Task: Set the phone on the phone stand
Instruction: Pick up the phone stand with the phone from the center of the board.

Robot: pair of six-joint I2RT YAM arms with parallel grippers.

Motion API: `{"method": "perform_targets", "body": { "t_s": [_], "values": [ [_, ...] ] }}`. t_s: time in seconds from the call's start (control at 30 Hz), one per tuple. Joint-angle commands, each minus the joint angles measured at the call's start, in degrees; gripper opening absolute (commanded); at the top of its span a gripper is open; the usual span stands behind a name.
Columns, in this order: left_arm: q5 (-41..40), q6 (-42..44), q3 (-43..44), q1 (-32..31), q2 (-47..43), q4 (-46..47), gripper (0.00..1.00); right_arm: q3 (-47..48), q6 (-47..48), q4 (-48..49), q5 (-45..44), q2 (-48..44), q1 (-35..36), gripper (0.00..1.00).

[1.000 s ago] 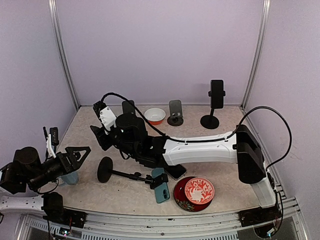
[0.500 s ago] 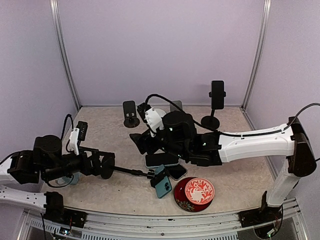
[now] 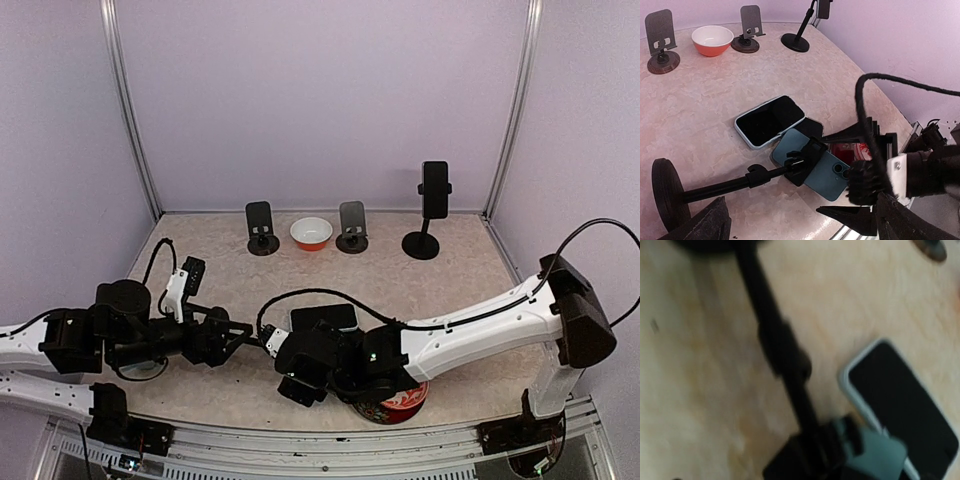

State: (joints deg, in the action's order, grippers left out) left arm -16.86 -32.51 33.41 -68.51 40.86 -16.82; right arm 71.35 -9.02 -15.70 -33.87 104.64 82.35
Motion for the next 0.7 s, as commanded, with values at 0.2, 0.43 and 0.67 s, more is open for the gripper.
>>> {"method": "perform_targets", "body": {
  "t_s": [0.2, 0.43, 0.67],
  "values": [
    [1.9, -0.4, -2.9, 2.2, -3.4, 2.0, 0.99, 11.1, -7.5, -21.9, -9.6, 10.4, 1.9, 1.0],
    [2.3, -2.0, -5.7, 2.7, -7.4, 2.4, 0.99, 15.9, -7.6, -24.0, -3.0, 15.1, 1.9, 1.0],
    [3.0, -0.9, -5.5, 4.1, -8.7, 1.6, 0.99, 19.8, -14.1, -32.3, -4.1, 19.0, 1.8, 1.0]
  ]
}}
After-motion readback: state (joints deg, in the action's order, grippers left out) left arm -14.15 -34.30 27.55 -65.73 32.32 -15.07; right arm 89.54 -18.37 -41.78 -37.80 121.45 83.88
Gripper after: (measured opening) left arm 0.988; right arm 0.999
